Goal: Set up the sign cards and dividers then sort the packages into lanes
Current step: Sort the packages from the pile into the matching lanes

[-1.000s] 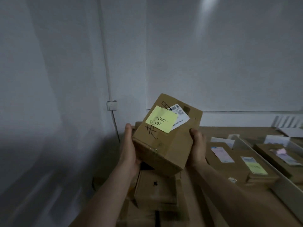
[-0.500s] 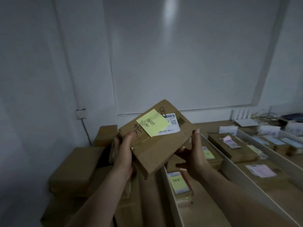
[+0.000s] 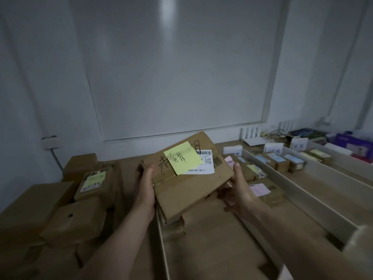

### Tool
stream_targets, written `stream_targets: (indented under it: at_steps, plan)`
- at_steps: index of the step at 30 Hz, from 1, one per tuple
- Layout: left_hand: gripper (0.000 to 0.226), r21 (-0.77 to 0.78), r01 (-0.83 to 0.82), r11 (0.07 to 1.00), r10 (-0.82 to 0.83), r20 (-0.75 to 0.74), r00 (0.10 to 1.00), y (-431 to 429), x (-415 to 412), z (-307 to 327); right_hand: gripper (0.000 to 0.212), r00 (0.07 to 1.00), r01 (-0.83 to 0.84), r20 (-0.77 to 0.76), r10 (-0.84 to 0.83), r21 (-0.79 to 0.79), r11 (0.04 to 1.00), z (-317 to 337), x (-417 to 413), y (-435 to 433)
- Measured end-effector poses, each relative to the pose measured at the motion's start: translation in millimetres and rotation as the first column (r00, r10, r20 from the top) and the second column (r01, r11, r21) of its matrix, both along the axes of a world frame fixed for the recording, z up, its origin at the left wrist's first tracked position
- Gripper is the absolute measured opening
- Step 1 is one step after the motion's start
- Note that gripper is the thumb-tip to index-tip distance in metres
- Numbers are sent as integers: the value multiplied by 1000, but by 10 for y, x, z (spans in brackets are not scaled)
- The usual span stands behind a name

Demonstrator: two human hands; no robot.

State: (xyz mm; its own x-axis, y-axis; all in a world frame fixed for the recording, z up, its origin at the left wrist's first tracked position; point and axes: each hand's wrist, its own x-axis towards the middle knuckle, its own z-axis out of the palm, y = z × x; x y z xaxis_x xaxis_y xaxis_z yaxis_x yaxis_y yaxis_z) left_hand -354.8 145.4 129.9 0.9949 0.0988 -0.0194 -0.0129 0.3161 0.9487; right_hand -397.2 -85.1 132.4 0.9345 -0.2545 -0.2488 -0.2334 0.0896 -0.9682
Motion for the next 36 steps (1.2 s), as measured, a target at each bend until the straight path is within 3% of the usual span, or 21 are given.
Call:
stream_targets:
  at_steps: [5,9,10,13,16,25,36]
  plan:
    - [62,-9,-64,998,64,-19,998,-486,-56,93,62,989,132,65,-134,31,991,71,-218,-371]
    - [98,2,80,997,-80,-109,991,-827,221,-33,53,971,204,117,-210,61,977,78,-272,-655]
    - [99,-7,133,991,-133,-125,983,-911,272,-50,53,964,232,117,-238,66,971,80,-286,-728]
    - [62,-36,194,980,-196,-71,978,-1164,215,89,50,937,320,131,-325,59,946,125,-343,-898]
    - [53,-93,308,947,-314,-58,948,-1406,269,61,41,905,391,154,-396,64,918,171,-383,-1013]
    - [39,-68,478,876,-482,-66,874,-2001,429,-153,40,831,534,188,-523,-9,845,-28,-498,-1408]
    - [43,-48,501,864,-503,-118,856,-2889,497,-216,49,818,541,196,-540,55,839,-196,-377,-2306]
